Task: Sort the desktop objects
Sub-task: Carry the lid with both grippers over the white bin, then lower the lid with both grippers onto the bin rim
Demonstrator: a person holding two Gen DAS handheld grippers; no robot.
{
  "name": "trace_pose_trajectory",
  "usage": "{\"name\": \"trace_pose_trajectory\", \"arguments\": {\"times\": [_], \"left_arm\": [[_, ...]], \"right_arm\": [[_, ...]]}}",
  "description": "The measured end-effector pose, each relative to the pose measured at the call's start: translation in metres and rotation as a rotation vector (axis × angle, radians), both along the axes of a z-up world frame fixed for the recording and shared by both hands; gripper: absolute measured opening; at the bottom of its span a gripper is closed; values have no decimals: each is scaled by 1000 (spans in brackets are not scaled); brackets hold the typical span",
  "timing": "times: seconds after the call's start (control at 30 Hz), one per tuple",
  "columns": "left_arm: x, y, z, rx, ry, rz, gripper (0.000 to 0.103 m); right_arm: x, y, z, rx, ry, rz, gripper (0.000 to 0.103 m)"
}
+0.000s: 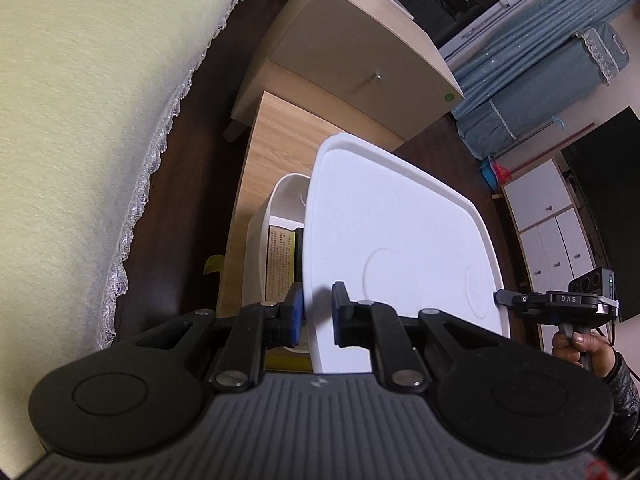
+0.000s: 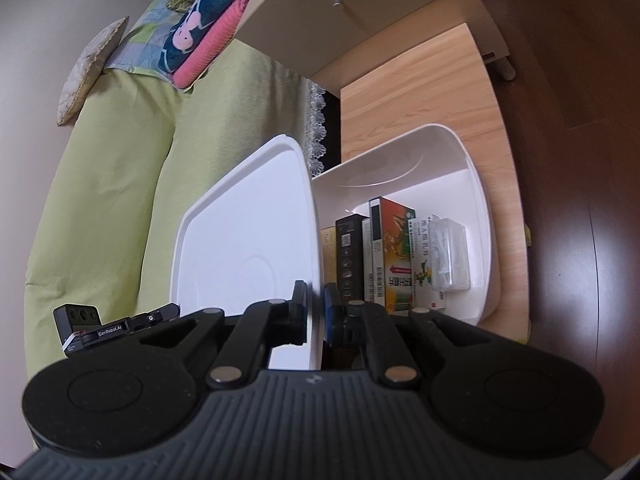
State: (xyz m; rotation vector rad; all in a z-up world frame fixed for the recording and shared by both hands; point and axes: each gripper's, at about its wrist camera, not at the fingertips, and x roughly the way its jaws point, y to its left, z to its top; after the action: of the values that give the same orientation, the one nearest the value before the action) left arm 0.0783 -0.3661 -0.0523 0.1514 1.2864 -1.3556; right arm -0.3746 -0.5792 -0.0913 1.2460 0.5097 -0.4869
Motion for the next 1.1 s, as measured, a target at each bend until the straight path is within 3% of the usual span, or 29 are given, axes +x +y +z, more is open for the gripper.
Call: {"name": "trace_pose_trajectory", "arguments": {"times": [1.1], "left_arm": [[-44, -11, -52, 144, 8, -73, 15]], "right_arm": [[-44, 11, -63, 109, 43, -29, 8]]}}
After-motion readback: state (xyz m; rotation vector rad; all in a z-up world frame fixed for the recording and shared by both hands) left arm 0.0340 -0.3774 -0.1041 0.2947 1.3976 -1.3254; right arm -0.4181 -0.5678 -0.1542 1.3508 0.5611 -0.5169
